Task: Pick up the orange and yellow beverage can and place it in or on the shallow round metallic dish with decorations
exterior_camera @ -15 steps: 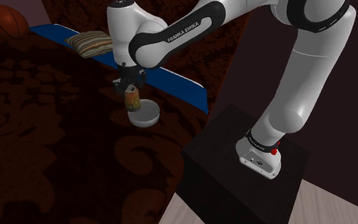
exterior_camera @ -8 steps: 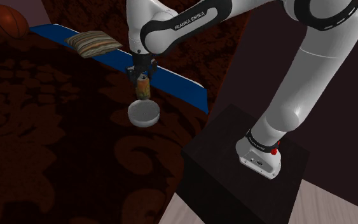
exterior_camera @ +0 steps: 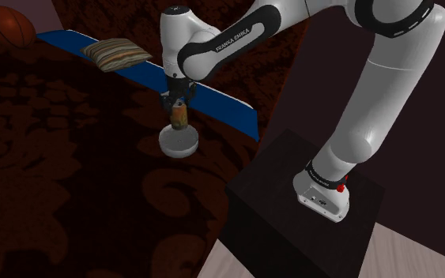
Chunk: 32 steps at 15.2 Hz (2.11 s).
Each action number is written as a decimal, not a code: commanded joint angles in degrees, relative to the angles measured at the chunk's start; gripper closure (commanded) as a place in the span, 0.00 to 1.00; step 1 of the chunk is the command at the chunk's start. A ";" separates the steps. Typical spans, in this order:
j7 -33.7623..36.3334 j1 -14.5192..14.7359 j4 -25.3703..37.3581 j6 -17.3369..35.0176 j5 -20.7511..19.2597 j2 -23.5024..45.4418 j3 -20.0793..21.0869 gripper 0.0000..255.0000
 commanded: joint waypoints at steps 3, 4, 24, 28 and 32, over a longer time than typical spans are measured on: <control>1.19 0.41 -0.93 2.63 -1.51 1.92 -0.46 1.00; 1.48 0.52 -1.13 3.27 -1.90 2.42 -0.60 1.00; 3.66 1.45 -2.16 7.63 -4.87 6.24 -1.89 0.00; 1.56 0.48 -1.46 3.16 -1.69 1.95 -0.37 0.00; 1.03 0.32 -1.16 1.94 -0.89 0.89 -0.09 0.00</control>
